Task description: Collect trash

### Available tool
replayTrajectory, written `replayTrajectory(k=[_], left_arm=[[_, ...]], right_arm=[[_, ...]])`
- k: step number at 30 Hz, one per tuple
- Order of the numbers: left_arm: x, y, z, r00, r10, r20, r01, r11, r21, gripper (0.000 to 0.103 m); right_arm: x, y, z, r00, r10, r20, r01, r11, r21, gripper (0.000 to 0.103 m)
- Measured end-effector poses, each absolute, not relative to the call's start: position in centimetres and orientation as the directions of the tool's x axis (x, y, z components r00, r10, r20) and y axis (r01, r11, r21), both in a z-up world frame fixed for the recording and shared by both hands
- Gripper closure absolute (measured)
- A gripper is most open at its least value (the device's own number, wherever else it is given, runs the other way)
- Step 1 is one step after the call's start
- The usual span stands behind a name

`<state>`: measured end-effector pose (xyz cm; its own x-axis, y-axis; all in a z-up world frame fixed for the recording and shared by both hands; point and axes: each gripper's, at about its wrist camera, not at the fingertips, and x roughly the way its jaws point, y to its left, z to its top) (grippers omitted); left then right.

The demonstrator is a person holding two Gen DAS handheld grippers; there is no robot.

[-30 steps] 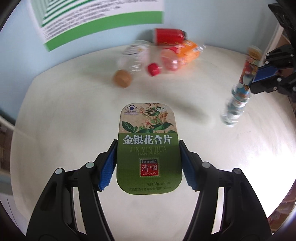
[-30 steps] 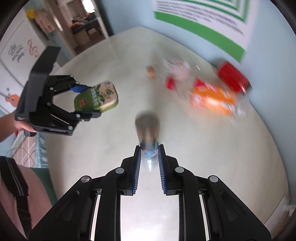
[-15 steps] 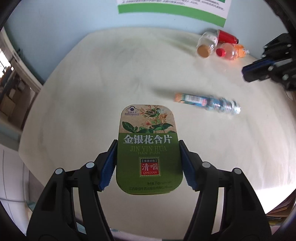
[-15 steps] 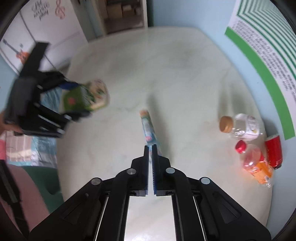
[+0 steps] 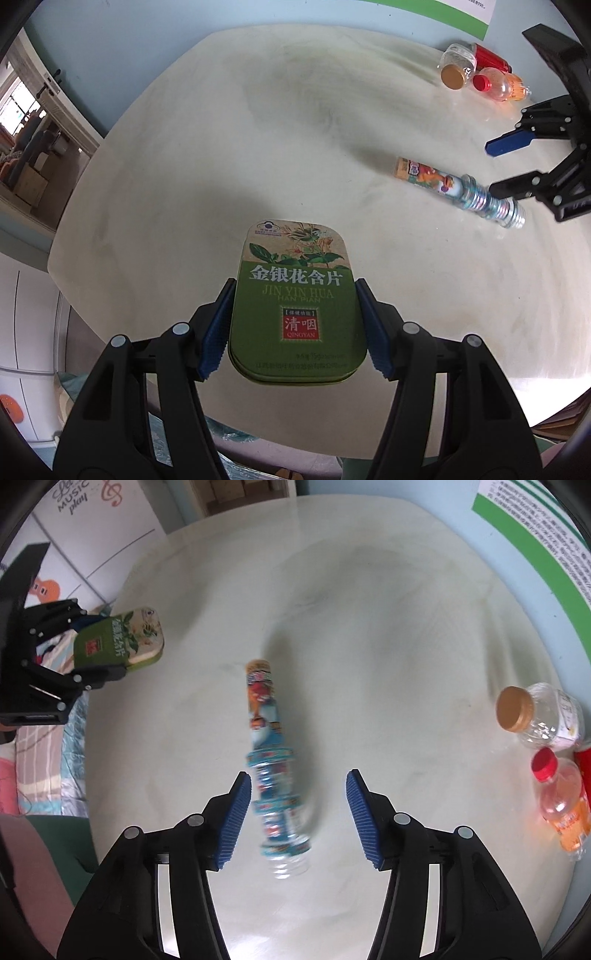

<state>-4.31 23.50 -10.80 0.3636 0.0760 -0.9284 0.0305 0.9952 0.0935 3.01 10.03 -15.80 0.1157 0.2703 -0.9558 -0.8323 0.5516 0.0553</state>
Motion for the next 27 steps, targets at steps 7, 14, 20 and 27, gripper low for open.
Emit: replayTrajectory(k=[7, 14, 20, 27], left_arm=[[-2.6, 22.5, -12.5, 0.334, 0.089, -0.938, 0.016, 0.995, 0.1, 0.043], [-1.7, 22.6, -13.8, 0.302, 0.095, -0.949, -0.015, 0.995, 0.094, 0.043], [-1.7, 22.8, -13.7, 0.303, 0.099, -0.948, -0.001, 0.995, 0.104, 0.043], [-2.2, 23.5, -11.8, 0.353, 0.11, -0.929, -0.009, 0.993, 0.114, 0.043]], right_arm=[[2.9, 11.2, -18.2, 0.05, 0.3, -0.953, -0.85, 0.514, 0.117, 0.035], [0.5, 13.8, -19.1, 0.105, 0.304, -0.947, -0.909, 0.416, 0.033, 0.041], [0.8, 13.9, -18.7, 0.094, 0.31, -0.946, -0.895, 0.443, 0.056, 0.069], [2.4, 13.2, -14.6, 0.08, 0.38, -0.921, -0.874, 0.471, 0.118, 0.069]])
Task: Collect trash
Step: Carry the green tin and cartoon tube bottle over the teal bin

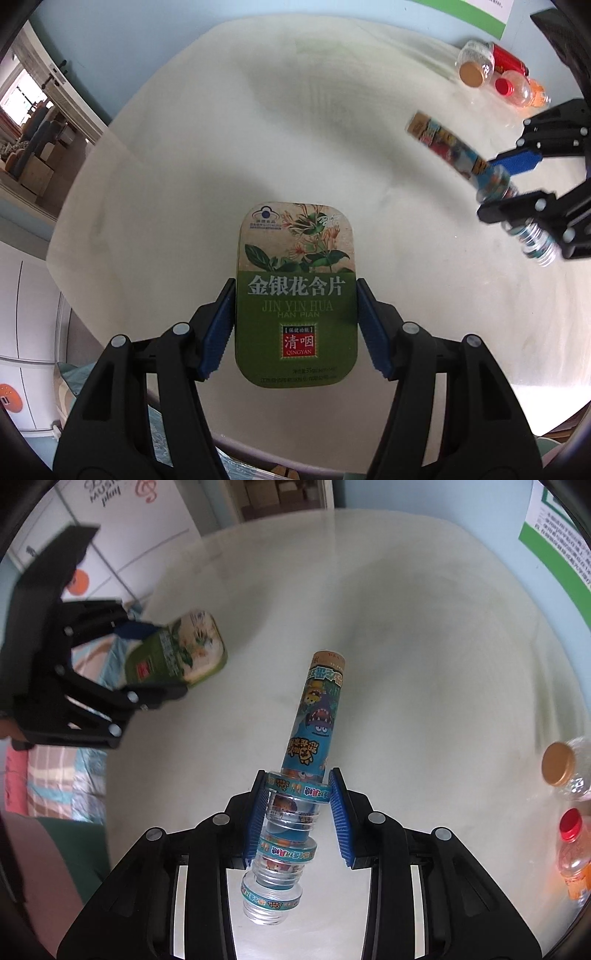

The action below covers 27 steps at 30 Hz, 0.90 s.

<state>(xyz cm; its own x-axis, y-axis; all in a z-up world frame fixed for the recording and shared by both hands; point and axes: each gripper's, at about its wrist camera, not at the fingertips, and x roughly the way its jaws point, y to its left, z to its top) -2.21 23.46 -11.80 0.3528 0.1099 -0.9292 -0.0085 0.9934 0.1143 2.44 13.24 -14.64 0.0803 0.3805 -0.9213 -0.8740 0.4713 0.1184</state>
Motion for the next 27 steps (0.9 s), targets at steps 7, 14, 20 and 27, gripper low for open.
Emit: replayTrajectory(k=[7, 14, 20, 27], left_arm=[[-6.0, 27.3, -8.8, 0.405, 0.141, -0.904, -0.088, 0.99, 0.115, 0.043], [-14.4, 35.8, -7.8, 0.383, 0.204, -0.901, -0.273, 0.957, 0.101, 0.043], [-24.2, 43.9, -11.2, 0.265, 0.243, -0.933, -0.452, 0.886, 0.103, 0.043], [-32.1, 51.0, -18.8, 0.16, 0.134, -0.978, -0.599, 0.801, 0.012, 0.043]], right_arm=[[0.5, 18.7, -10.3, 0.046, 0.449, -0.892, -0.912, 0.384, 0.146, 0.069], [-6.4, 31.2, -10.6, -0.115, 0.472, -0.874, -0.961, 0.168, 0.218, 0.069], [-13.0, 42.2, -13.8, -0.25, 0.414, -0.875, -0.958, 0.026, 0.286, 0.069], [-19.3, 51.1, -23.4, -0.385, 0.236, -0.892, -0.919, -0.011, 0.394, 0.068]])
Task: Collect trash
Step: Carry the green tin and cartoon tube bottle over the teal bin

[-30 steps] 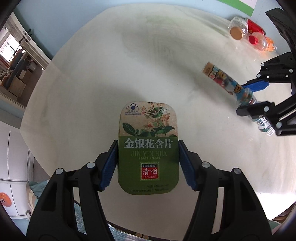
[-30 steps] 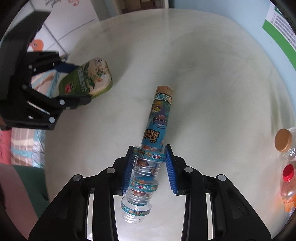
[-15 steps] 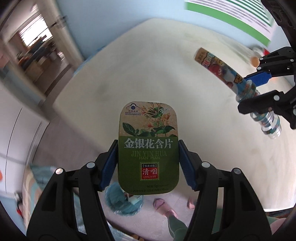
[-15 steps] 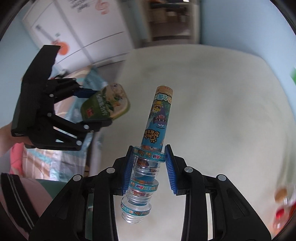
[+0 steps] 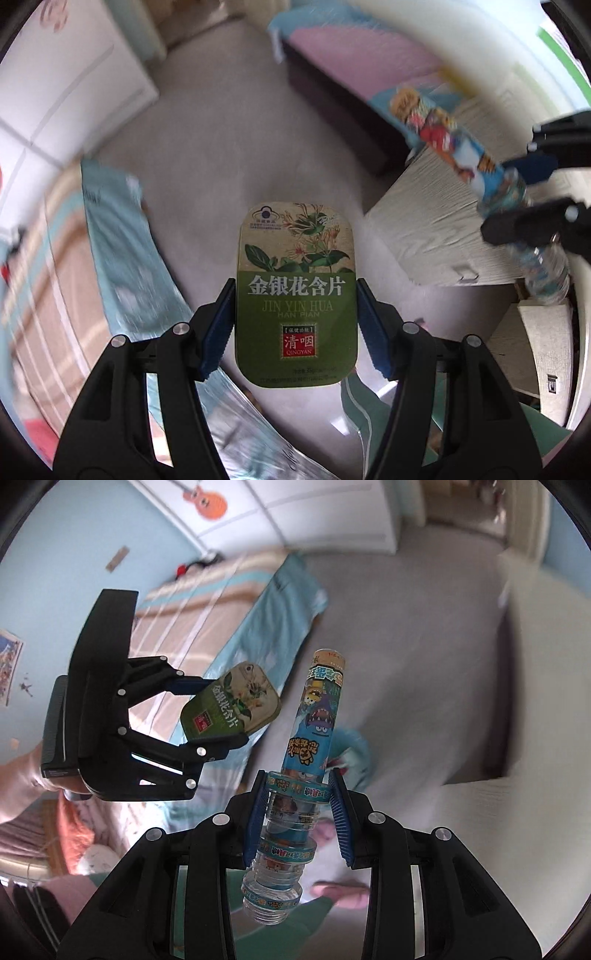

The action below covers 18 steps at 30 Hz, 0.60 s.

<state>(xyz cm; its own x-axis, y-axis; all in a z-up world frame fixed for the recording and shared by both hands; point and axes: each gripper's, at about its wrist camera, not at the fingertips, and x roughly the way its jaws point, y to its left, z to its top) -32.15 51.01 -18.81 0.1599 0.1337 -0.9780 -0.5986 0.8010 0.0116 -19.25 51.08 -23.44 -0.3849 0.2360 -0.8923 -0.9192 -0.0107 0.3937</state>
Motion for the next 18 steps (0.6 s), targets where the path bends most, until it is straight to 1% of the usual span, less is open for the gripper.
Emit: replayTrajectory(k=[5, 8, 10, 13, 15, 16, 18], left_arm=[[-35.3, 54.3, -26.1, 0.115, 0.056, -0.992, -0.635, 0.772, -0.03, 0.043], [-36.3, 56.1, -31.1, 0.094, 0.017, -0.995, -0.642, 0.765, -0.047, 0.043], [-36.9, 57.1, -33.4, 0.082, 0.005, -0.997, -0.64, 0.767, -0.049, 0.043], [-36.9, 57.8, -37.7, 0.086, -0.028, -0.996, -0.651, 0.755, -0.077, 0.043], [-36.8, 57.7, -40.8, 0.075, -0.05, -0.996, -0.654, 0.751, -0.087, 0.043], [-36.6, 57.8, -42.1, 0.069, -0.056, -0.996, -0.654, 0.751, -0.088, 0.043], [-36.6, 57.9, -44.7, 0.061, -0.077, -0.995, -0.658, 0.747, -0.099, 0.043]], right_arm=[[-22.1, 54.7, -32.7, -0.463, 0.118, -0.878, -0.876, 0.09, 0.474, 0.068], [-22.6, 56.1, -37.8, -0.478, 0.058, -0.876, -0.867, 0.129, 0.481, 0.068], [-23.1, 57.0, -41.3, -0.478, 0.017, -0.878, -0.868, 0.141, 0.475, 0.068], [-24.0, 58.4, -46.1, -0.481, -0.041, -0.876, -0.868, 0.166, 0.469, 0.068], [-24.7, 58.8, -50.3, -0.481, -0.092, -0.872, -0.869, 0.181, 0.46, 0.068], [-24.2, 58.4, -50.8, -0.481, -0.106, -0.87, -0.87, 0.183, 0.458, 0.068], [-24.5, 58.4, -54.1, -0.483, -0.146, -0.863, -0.87, 0.194, 0.454, 0.068]])
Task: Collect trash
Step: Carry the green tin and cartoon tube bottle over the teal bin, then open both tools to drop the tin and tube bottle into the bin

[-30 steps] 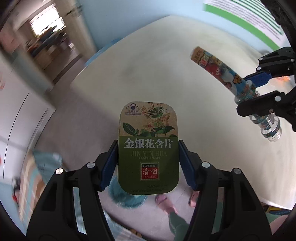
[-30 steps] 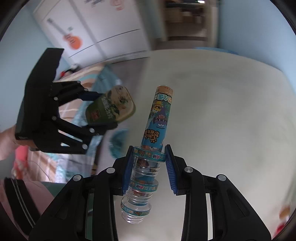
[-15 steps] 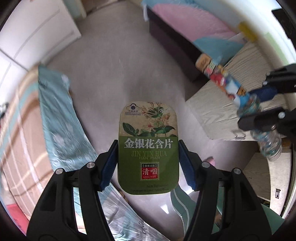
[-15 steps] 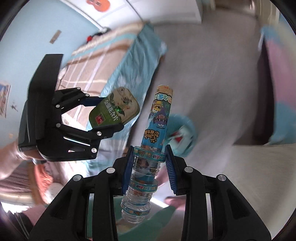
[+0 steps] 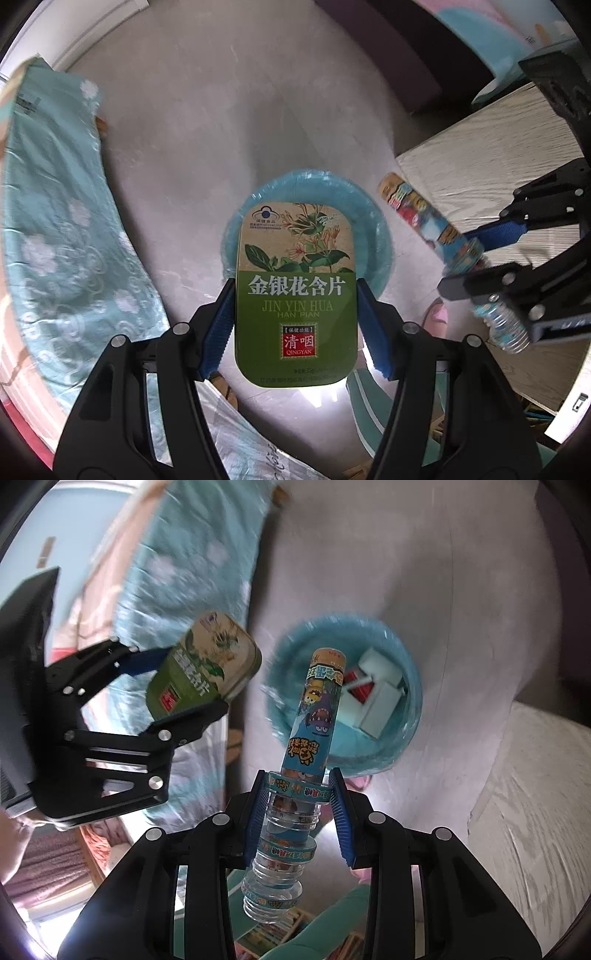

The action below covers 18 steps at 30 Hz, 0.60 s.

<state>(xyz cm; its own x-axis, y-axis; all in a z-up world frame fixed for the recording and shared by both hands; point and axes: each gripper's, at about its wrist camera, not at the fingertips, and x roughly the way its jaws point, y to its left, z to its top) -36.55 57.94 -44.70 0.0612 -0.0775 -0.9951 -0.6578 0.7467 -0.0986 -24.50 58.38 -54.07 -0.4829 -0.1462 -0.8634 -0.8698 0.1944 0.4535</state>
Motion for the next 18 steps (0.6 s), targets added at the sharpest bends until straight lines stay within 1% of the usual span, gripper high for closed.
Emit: replayTrajectory(k=[2, 4, 5, 6, 7, 8, 9, 11, 12, 13, 18], left_arm=[[-36.6, 58.2, -47.4, 0.045, -0.102, -0.994, -0.673, 0.732, -0.105, 0.043], [-36.4, 58.2, -48.8, 0.032, -0.111, -0.993, -0.686, 0.72, -0.102, 0.043], [-36.4, 58.3, -49.6, 0.027, -0.112, -0.993, -0.692, 0.715, -0.1, 0.043], [-36.5, 58.2, -50.1, 0.025, -0.118, -0.993, -0.694, 0.713, -0.102, 0.043], [-36.5, 58.3, -50.6, 0.016, -0.122, -0.992, -0.698, 0.709, -0.098, 0.043], [-36.6, 58.4, -51.0, 0.01, -0.121, -0.993, -0.701, 0.707, -0.093, 0.042], [-36.6, 58.4, -51.3, -0.005, -0.119, -0.993, -0.701, 0.708, -0.082, 0.039], [-36.6, 58.3, -51.5, -0.011, -0.117, -0.993, -0.698, 0.712, -0.076, 0.034], [-36.6, 58.3, -51.3, -0.016, -0.106, -0.994, -0.696, 0.715, -0.065, 0.028], [-36.5, 58.3, -51.2, -0.014, -0.098, -0.995, -0.693, 0.718, -0.061, 0.026], [-36.9, 58.0, -49.3, -0.008, -0.088, -0.996, -0.691, 0.721, -0.058, 0.025]], right_arm=[[-24.9, 58.7, -56.4, -0.473, -0.166, -0.865, -0.877, 0.188, 0.443, 0.067], [-25.0, 58.9, -58.2, -0.469, -0.177, -0.865, -0.879, 0.19, 0.437, 0.065], [-25.0, 59.0, -58.9, -0.472, -0.183, -0.863, -0.878, 0.193, 0.439, 0.062], [-25.2, 59.2, -59.4, -0.46, -0.191, -0.867, -0.884, 0.186, 0.428, 0.056], [-25.0, 58.9, -59.7, -0.45, -0.194, -0.872, -0.89, 0.179, 0.419, 0.053], [-25.0, 59.1, -59.9, -0.441, -0.198, -0.875, -0.895, 0.173, 0.412, 0.052], [-25.0, 59.2, -60.0, -0.436, -0.2, -0.878, -0.897, 0.174, 0.406, 0.052], [-24.6, 59.3, -59.6, -0.436, -0.189, -0.88, -0.896, 0.18, 0.405, 0.052], [-24.5, 59.3, -59.2, -0.432, -0.18, -0.884, -0.898, 0.175, 0.404, 0.05], [-24.4, 59.3, -59.1, -0.428, -0.174, -0.887, -0.9, 0.17, 0.401, 0.049], [-23.4, 58.6, -55.4, -0.42, -0.138, -0.897, -0.903, 0.162, 0.398, 0.049]])
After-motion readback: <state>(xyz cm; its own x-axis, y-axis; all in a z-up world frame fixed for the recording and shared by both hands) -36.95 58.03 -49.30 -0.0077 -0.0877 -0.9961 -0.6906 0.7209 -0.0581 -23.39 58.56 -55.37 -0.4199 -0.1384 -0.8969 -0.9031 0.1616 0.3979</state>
